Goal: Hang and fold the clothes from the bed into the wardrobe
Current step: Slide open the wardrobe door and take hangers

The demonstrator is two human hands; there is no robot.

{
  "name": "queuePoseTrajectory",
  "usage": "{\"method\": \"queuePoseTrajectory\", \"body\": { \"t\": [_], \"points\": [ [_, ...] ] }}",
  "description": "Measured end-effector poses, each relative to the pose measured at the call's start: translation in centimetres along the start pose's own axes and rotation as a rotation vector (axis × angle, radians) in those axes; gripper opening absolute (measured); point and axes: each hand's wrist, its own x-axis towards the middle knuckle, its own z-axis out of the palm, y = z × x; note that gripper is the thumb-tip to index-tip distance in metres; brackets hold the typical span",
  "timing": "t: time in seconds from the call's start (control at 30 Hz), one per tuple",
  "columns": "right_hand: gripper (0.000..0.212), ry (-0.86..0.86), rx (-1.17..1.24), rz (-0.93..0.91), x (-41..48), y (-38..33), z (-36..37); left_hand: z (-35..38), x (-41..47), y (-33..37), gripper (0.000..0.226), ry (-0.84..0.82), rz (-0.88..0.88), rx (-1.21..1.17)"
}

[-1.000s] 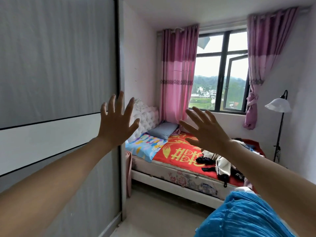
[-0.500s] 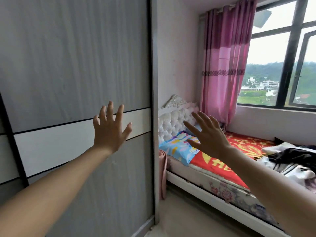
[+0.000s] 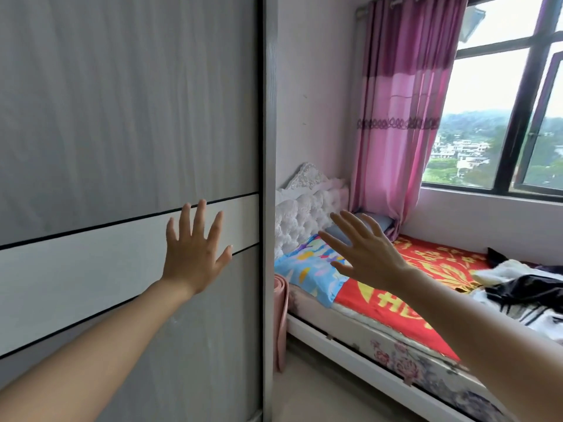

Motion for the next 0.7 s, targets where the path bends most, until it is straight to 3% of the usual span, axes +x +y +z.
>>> {"method": "queuePoseTrajectory", "body": {
  "t": [0.23, 0.33, 0.43, 0.7],
  "points": [
    [0.085, -0.017, 0.006, 0.023, 1.0, 6.1, 7.5, 6.3, 6.4, 2.6, 0.058, -0.004, 0.019, 0.03],
    [0.067, 0.055, 0.006, 0.009, 2.1, 8.3, 11.5, 8.0, 9.3, 3.5, 0.058, 0.003, 0.01, 0.066],
    [0.055, 0.017, 0.078, 0.03, 4.6, 11.8, 17.2, 11.1, 13.5, 4.9, 0.058, -0.011, -0.044, 0.121],
    [0.054, 0.17, 0.249, -0.015, 10.2, 12.1, 28.2, 16.4, 16.3, 2.6, 0.058, -0.004, -0.101, 0.293]
  ]
}}
